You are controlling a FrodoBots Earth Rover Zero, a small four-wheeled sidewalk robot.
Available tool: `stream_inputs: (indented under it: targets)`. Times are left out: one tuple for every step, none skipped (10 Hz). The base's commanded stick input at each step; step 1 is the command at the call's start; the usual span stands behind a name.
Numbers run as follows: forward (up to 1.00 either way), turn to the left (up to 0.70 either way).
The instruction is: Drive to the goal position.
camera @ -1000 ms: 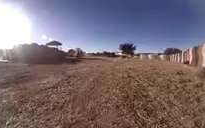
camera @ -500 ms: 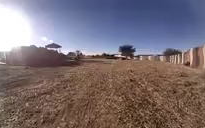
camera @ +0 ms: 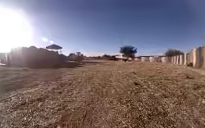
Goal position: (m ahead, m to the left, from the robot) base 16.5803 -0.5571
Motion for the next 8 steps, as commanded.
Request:
stream_inputs:
  targets:
    - [0.5, 0.0]
    - [0.5, 0.0]
    - [0.5, 0.0]
    - [0.5, 0.0]
    - [0.5, 0.0]
    - [0.5, 0.0]
    - [0.5, 0.0]
    - [0.5, 0.0]
